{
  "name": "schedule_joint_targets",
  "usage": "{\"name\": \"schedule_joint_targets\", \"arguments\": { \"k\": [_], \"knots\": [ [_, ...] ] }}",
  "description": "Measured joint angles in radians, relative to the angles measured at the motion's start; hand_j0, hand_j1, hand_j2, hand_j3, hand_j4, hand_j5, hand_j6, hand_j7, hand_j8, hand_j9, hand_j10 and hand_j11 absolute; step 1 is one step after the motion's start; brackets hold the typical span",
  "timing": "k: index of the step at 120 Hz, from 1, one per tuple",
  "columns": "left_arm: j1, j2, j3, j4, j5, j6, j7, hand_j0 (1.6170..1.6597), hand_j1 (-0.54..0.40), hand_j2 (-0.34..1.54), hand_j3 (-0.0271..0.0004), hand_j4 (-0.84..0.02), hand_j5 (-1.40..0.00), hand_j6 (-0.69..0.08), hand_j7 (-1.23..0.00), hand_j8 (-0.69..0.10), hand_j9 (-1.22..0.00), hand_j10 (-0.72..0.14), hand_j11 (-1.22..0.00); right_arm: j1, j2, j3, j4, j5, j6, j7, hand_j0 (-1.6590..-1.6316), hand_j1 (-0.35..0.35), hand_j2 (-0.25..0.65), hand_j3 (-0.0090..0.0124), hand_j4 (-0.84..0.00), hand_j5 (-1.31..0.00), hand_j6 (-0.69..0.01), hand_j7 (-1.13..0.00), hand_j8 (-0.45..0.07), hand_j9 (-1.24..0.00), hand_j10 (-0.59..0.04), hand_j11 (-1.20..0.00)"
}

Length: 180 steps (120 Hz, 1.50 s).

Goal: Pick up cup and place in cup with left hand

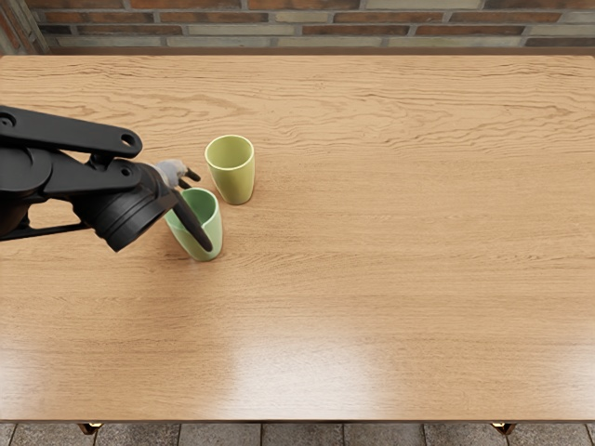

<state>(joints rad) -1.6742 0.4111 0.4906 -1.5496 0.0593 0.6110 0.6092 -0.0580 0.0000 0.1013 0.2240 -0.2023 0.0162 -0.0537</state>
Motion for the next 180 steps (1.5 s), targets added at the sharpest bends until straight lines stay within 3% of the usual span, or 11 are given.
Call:
{"name": "schedule_joint_targets", "arguments": {
  "k": [2, 10, 19, 21, 26, 43, 60, 63, 106, 144, 180],
  "knots": [
    [-0.001, 0.0, 0.002, 0.0, 0.001, -0.001, -0.001, 1.6576, 0.104, 0.08, 0.0, -0.174, -0.23, -0.173, -0.23, -0.172, -0.23, -0.171, -0.24, 0.0, 0.0, 0.0, 0.0, 0.0, 0.0, 0.0, -1.6581, -0.32, -0.005, 0.0, -0.024, -0.03, -0.024, -0.03, -0.024, -0.03, -0.024, -0.03],
    [-0.002, 0.0, 0.009, 0.0, 0.009, -0.003, -0.001, 1.6586, 0.033, 0.19, 0.0, -0.194, -0.25, -0.193, -0.25, -0.192, -0.25, -0.191, -0.25, 0.001, 0.0, 0.0, 0.0, 0.0, 0.0, 0.0, -1.6581, -0.32, -0.005, 0.0, -0.024, -0.03, -0.024, -0.03, -0.024, -0.03, -0.024, -0.03],
    [-0.002, 0.0, 0.013, 0.0, 0.009, -0.004, 0.001, 1.6567, 0.142, 0.2, 0.0, -0.212, -0.28, -0.212, -0.29, -0.211, -0.29, -0.21, -0.29, 0.001, 0.0, 0.0, 0.0, 0.0, 0.0, 0.0, -1.6581, -0.32, -0.005, 0.0, -0.024, -0.03, -0.024, -0.03, -0.024, -0.03, -0.024, -0.03],
    [-0.002, 0.0, 0.014, -0.001, 0.008, -0.004, 0.0, 1.6567, 0.173, 0.29, 0.0, -0.217, -0.29, -0.216, -0.29, -0.215, -0.29, -0.214, -0.3, 0.001, 0.0, 0.0, 0.0, 0.0, 0.0, 0.0, -1.6581, -0.32, -0.005, 0.0, -0.024, -0.03, -0.024, -0.03, -0.024, -0.03, -0.024, -0.03],
    [-0.002, 0.0, 0.015, -0.001, 0.005, -0.003, 0.001, 1.6559, 0.224, 0.22, 0.0, -0.228, -0.31, -0.226, -0.31, -0.225, -0.32, -0.225, -0.32, 0.001, 0.0, 0.0, 0.0, 0.0, 0.0, 0.0, -1.6581, -0.32, -0.005, 0.0, -0.024, -0.03, -0.024, -0.03, -0.024, -0.03, -0.024, -0.03],
    [-0.008, 0.0, 0.017, -0.002, -0.001, 0.0, -0.001, 1.657, 0.124, 0.38, 0.0, -0.276, -0.38, -0.273, -0.39, -0.27, -0.39, -0.269, -0.39, 0.001, 0.0, 0.0, 0.0, 0.0, 0.0, 0.0, -1.6581, -0.32, -0.005, 0.0, -0.024, -0.03, -0.024, -0.03, -0.024, -0.03, -0.024, -0.03],
    [-0.022, 0.0, 0.018, -0.005, -0.001, 0.0, -0.001, 1.6576, 0.065, 0.41, 0.0, -0.321, -0.43, -0.317, -0.44, -0.314, -0.44, -0.312, -0.44, 0.001, 0.0, 0.0, 0.0, 0.0, 0.0, 0.0, -1.6581, -0.32, -0.005, 0.0, -0.024, -0.03, -0.024, -0.03, -0.024, -0.03, -0.024, -0.03],
    [-0.023, 0.001, 0.018, -0.005, -0.002, 0.001, -0.001, 1.6582, 0.07, 0.55, 0.0, -0.327, -0.44, -0.323, -0.44, -0.319, -0.44, -0.317, -0.45, 0.001, 0.0, 0.0, 0.0, 0.0, 0.0, 0.0, -1.6581, -0.32, -0.005, 0.0, -0.024, -0.03, -0.024, -0.03, -0.024, -0.03, -0.024, -0.03],
    [-0.049, 0.006, 0.019, -0.018, 0.003, 0.0, 0.001, 1.6574, -0.085, 0.23, 0.0, -0.394, -0.52, -0.389, -0.52, -0.387, -0.52, -0.391, -0.53, 0.001, 0.0, 0.0, 0.0, 0.0, 0.0, 0.0, -1.6581, -0.32, -0.005, 0.0, -0.024, -0.03, -0.024, -0.03, -0.024, -0.03, -0.024, -0.03],
    [-0.061, 0.024, 0.019, -0.041, 0.0, -0.001, 0.001, 1.6567, -0.104, 0.1, 0.0, -0.432, -0.58, -0.33, -0.58, -0.324, -0.58, -0.433, -0.58, 0.001, 0.0, 0.0, 0.0, 0.0, 0.0, 0.0, -1.6581, -0.32, -0.005, 0.0, -0.024, -0.03, -0.024, -0.03, -0.024, -0.03, -0.024, -0.03],
    [-0.141, 0.038, 0.019, -0.07, -0.027, -0.001, 0.002, 1.6558, -0.102, 0.1, 0.0, -0.448, -0.62, -0.333, -0.61, -0.305, -0.62, -0.428, -0.61, 0.001, 0.0, 0.001, -0.001, 0.0, 0.0, 0.0, -1.6581, -0.32, -0.005, 0.0, -0.024, -0.03, -0.024, -0.03, -0.024, -0.03, -0.024, -0.03]
  ]
}}
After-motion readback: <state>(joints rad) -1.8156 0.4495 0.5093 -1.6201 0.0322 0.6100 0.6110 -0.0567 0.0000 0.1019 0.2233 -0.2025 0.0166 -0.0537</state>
